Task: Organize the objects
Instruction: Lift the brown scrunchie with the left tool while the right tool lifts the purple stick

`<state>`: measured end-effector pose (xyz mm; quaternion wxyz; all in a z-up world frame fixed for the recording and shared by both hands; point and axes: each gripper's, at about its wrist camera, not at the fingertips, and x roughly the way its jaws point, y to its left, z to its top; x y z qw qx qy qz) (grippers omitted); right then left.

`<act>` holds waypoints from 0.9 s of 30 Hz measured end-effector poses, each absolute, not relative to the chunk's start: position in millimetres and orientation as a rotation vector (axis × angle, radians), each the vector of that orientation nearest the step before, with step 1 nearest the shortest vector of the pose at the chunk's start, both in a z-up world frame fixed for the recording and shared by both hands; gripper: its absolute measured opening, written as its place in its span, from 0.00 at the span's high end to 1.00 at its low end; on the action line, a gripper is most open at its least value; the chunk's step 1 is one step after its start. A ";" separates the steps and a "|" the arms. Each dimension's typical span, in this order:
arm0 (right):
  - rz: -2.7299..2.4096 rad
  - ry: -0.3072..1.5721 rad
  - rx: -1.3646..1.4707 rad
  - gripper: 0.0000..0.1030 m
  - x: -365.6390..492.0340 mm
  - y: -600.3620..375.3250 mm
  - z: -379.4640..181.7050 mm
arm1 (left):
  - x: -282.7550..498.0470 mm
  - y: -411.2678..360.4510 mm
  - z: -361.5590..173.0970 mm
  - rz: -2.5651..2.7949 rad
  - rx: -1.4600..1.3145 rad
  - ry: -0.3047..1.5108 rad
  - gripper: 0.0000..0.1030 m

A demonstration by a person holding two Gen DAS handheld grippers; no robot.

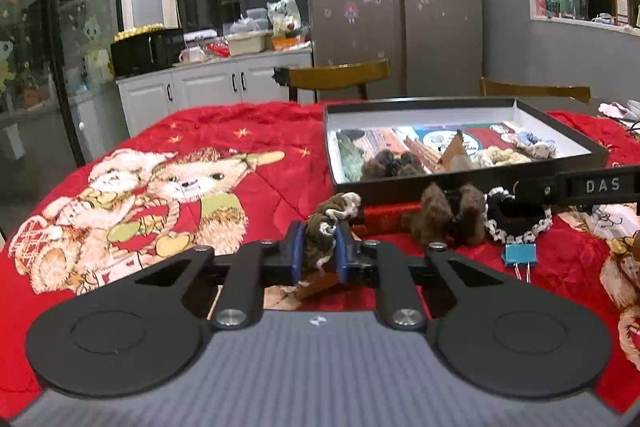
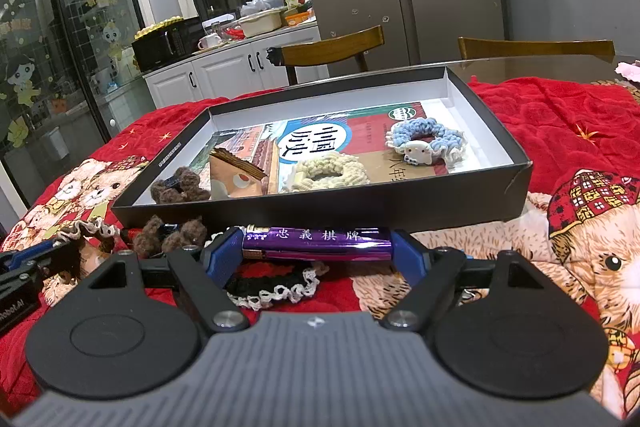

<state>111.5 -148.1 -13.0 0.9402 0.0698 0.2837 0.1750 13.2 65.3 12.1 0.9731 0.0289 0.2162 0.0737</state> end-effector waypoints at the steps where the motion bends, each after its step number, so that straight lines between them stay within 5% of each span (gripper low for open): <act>1: 0.357 0.579 0.142 0.22 111.4 -148.1 -13.0 | 12.3 65.2 13.0 0.146 0.060 0.430 0.83; 27: 0.414 0.496 0.178 0.23 104.5 -150.6 -4.9 | 22.8 105.2 29.1 0.187 -0.075 0.389 0.85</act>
